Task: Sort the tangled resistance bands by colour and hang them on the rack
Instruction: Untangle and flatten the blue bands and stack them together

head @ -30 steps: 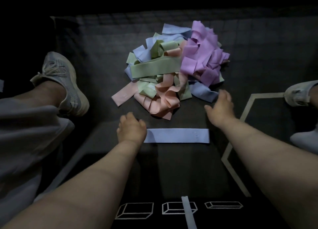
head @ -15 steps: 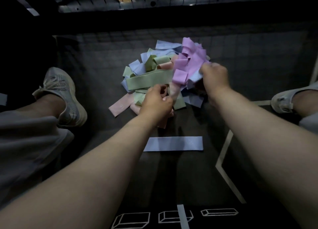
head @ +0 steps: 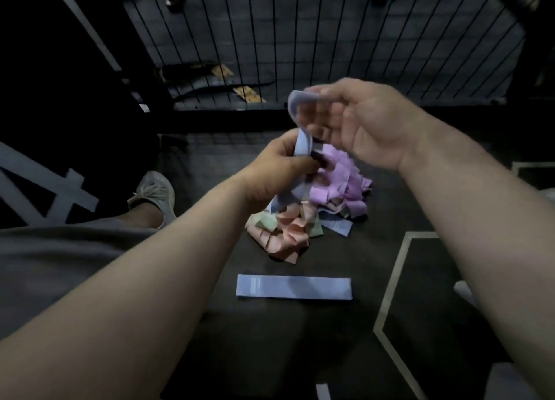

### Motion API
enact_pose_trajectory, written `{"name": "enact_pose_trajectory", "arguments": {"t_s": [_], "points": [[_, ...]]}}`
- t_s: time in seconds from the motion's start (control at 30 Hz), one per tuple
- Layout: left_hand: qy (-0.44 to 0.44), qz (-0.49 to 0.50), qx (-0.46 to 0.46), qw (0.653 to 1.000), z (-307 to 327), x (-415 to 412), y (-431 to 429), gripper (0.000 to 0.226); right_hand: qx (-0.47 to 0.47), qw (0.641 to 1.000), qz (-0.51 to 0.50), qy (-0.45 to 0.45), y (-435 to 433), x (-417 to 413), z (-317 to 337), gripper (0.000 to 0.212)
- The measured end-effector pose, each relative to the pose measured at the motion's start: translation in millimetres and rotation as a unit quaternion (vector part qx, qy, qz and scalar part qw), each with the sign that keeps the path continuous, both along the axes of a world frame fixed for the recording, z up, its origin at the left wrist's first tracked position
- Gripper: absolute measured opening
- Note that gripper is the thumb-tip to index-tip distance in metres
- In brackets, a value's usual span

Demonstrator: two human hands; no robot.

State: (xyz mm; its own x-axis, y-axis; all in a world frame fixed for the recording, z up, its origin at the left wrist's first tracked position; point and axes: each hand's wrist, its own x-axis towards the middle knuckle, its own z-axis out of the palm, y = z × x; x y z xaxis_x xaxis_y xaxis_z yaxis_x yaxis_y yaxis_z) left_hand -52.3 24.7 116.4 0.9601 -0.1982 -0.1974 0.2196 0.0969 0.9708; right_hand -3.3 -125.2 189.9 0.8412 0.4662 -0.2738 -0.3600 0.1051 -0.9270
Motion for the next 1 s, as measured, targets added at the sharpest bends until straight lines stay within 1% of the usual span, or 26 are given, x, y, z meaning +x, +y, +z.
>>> {"name": "enact_pose_trajectory", "arguments": {"t_s": [0.03, 0.07, 0.1, 0.13, 0.2, 0.27, 0.3, 0.37, 0.4, 0.47, 0.57, 0.63, 0.73, 0.83, 0.93, 1.0], "points": [[0.021, 0.0, -0.029, 0.999, 9.9, -7.4, 3.8, 0.036, 0.007, 1.0, 0.009, 0.008, -1.7, -5.6, 6.1, 0.032], [0.045, -0.009, -0.058, 0.997, 19.4, -15.3, 7.8, 0.046, -0.008, 1.0, 0.012, -0.003, -3.2, -10.9, 10.5, 0.032], [0.067, -0.019, -0.086, 0.994, 26.6, -22.7, 12.5, 0.055, -0.041, 0.999, 0.013, -0.029, -4.3, -16.1, 13.4, 0.029], [0.085, -0.024, -0.105, 0.991, 32.4, -29.0, 17.8, 0.06, -0.085, 0.994, 0.01, -0.065, -5.1, -21.3, 15.3, 0.023], [0.114, -0.012, -0.138, 0.984, 42.6, -40.8, 25.3, 0.055, -0.168, 0.978, -0.021, -0.122, -7.8, -29.3, 18.7, 0.013], [0.139, -0.004, -0.155, 0.978, 52.4, -53.7, 28.5, 0.049, -0.198, 0.969, -0.053, -0.135, -10.7, -36.3, 23.0, 0.012], [0.152, -0.005, -0.157, 0.976, 58.1, -61.1, 29.1, 0.047, -0.182, 0.974, -0.059, -0.123, -11.0, -41.2, 26.3, 0.011], [0.163, 0.01, -0.135, 0.977, 63.0, -74.0, 33.9, 0.045, -0.108, 0.99, -0.056, -0.073, -11.5, -52.5, 32.8, 0.008], [0.161, 0.011, -0.118, 0.98, 62.7, -79.0, 36.9, 0.045, -0.068, 0.995, -0.06, -0.05, -12.1, -58.0, 36.1, 0.008], [0.151, -0.01, -0.073, 0.986, 63.7, -85.6, 42.2, 0.048, -0.02, 0.996, -0.086, -0.034, -14.6, -66.9, 43.9, 0.01], [0.125, -0.056, -0.057, 0.989, 70.7, -93.7, 47.4, 0.049, 0.005, 0.987, -0.154, -0.037, -20.1, -74.2, 51.7, 0.005], [0.106, -0.064, -0.025, 0.992, 72.2, -96.9, 53.4, 0.054, 0.026, 0.979, -0.198, -0.031, -26.1, -75.0, 52.3, 0.006], [0.091, -0.068, 0.024, 0.993, 72.5, -103.5, 65.6, 0.052, 0.087, 0.966, -0.242, -0.01, -39.9, -71.5, 52.9, 0.024], [0.073, -0.041, 0.021, 0.996, 67.8, -111.7, 72.8, 0.048, 0.115, 0.957, -0.265, 0.008, -52.4, -69.7, 54.9, 0.031], [0.062, 0.003, 0.011, 0.998, 66.5, -121.0, 79.0, 0.042, 0.141, 0.951, -0.273, 0.037, -60.1, -71.1, 55.4, 0.029], [0.054, 0.025, 0.017, 0.998, 69.5, -126.2, 81.9, 0.038, 0.14, 0.952, -0.268, 0.04, -63.9, -72.8, 54.9, 0.026]]}}
